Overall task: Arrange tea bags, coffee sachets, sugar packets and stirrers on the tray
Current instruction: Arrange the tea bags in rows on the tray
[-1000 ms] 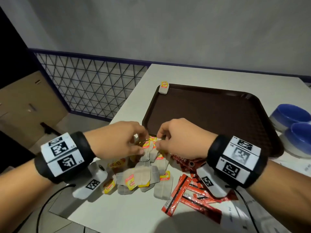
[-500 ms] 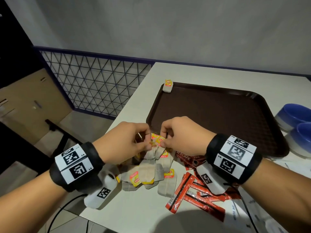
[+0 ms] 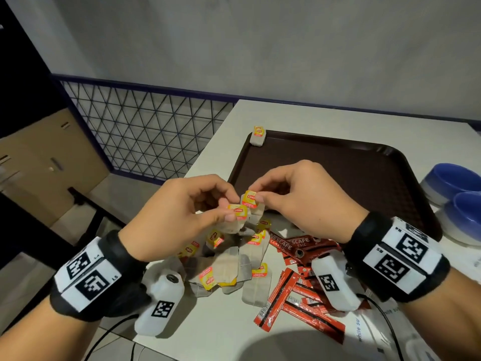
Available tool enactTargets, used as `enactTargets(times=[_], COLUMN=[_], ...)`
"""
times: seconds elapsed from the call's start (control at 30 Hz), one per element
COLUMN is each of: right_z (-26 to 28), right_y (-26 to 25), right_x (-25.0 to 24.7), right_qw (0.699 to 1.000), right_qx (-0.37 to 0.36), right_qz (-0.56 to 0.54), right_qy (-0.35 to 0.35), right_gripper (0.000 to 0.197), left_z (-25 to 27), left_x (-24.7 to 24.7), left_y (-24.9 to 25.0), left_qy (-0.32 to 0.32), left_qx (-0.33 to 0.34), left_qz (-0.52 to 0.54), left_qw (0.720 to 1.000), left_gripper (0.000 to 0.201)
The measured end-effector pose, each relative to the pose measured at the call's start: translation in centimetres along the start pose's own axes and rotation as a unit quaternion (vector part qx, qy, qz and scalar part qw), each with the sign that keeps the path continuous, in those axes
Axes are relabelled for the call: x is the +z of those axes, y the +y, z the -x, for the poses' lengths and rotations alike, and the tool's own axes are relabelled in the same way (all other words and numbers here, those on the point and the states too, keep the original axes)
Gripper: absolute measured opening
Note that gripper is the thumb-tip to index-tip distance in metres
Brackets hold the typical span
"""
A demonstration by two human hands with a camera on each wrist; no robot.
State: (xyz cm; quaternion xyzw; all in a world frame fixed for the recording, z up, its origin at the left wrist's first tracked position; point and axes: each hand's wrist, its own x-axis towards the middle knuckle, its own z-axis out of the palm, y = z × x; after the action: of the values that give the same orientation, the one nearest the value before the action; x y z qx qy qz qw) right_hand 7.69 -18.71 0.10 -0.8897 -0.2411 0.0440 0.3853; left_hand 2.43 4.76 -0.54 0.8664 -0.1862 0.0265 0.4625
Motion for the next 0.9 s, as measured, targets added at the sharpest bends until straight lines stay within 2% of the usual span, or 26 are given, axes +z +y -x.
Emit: enactTargets(times=[0.17,0.37,0.57,0.63,0.7,0.73,0.83,0.9], right_z=[0.7,1.3,1.6,1.2,0.6,0.3,-0.8,-1.4], right_y=[-1.0,-2.3,-2.3,-1.7,-0.7,-0.2,0.8,0.9], right_x=[-0.4,-0.7,-0.7,-0.8,-0.6,-0.4,0.8,1.7], right_qw=[1.000,0.997,0.995,0.996,0.999,1.000,0.989,0.976], right_qx=[-0.012,-0.041,-0.061,-0.053,-0.028,-0.010,0.034,0.053], right_qz=[-0.015,-0.053,-0.073,-0.067,-0.014,0.026,0.118,0.164], right_qy=[0.013,0.026,0.019,0.027,0.010,-0.007,-0.076,-0.130], right_gripper=[0.011,0.011,0.013,0.013,0.012,0.011,0.009,0.015], left_z=[0.1,0.2,0.8,0.9,1.1,1.2,1.7,1.9], left_x=[0.6,1.4,1.5,1.0,0.2,-0.2,-1.1,-1.2], left_y=[-0.3,-0.3,-0.2,-0.5,-0.8,-0.9,-1.1,-1.2], left_qy=[0.037,0.059,0.109,0.123,0.141,0.144,0.123,0.103], left_qx=[0.038,0.058,0.029,0.006,-0.032,-0.047,-0.065,-0.068], left_qz=[-0.022,0.028,0.085,0.120,0.138,0.131,0.085,0.065], left_qw=[0.998,0.996,0.990,0.985,0.980,0.980,0.987,0.990], left_gripper=[0.009,0.009,0.015,0.027,0.042,0.040,0.015,0.013])
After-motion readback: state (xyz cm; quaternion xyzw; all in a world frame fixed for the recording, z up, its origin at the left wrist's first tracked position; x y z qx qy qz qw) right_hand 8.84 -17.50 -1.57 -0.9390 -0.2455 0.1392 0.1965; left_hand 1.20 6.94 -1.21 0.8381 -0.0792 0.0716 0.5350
